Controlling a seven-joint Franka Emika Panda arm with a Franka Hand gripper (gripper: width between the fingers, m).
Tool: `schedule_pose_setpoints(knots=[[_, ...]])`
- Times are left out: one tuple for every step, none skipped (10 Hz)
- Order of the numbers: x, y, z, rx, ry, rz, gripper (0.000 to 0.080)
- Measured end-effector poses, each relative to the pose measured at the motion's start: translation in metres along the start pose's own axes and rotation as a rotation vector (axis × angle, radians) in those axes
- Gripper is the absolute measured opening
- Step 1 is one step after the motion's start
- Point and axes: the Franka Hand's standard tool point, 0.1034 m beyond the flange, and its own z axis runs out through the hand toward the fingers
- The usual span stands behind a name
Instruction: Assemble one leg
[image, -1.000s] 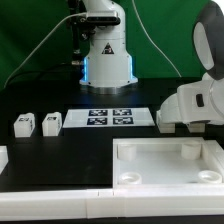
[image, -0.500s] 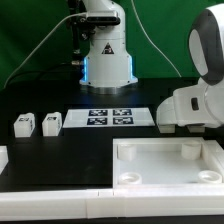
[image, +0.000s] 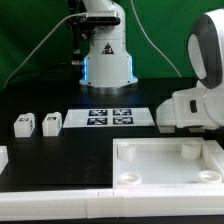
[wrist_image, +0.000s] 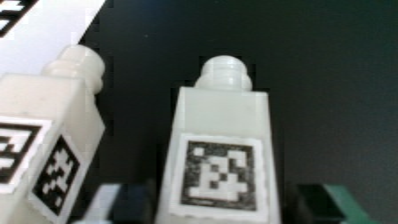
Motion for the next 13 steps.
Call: schedule_pose_setpoints(knots=[[0.0, 0.0, 0.0, 0.0, 0.0, 0.0, 0.0291], [0.0, 0.0, 0.0, 0.0, 0.0, 0.0, 0.0291], [0.0, 0.0, 0.0, 0.0, 0.0, 0.0, 0.0291], [0.0, 0.0, 0.0, 0.0, 0.0, 0.0, 0.0292], [0.0, 0.0, 0.0, 0.0, 0.0, 0.0, 0.0292], [0.0, 0.0, 0.0, 0.0, 0.0, 0.0, 0.0292], [0.0, 0.0, 0.0, 0.0, 0.0, 0.0, 0.0292], [0.0, 0.0, 0.0, 0.0, 0.0, 0.0, 0.0292], [0.0, 0.0, 0.0, 0.0, 0.0, 0.0, 0.0294], [0.001, 0.0, -0.005, -0.001, 0.01, -0.01, 0.0294], [-0.007, 0.002, -0.025, 0.002, 0.048, -0.027, 0.0294], [-0.022, 0.006, -0.043, 0.001, 0.061, -0.048, 0.0294], [-0.031, 0.009, -0.058, 0.004, 0.081, -0.07, 0.0294]])
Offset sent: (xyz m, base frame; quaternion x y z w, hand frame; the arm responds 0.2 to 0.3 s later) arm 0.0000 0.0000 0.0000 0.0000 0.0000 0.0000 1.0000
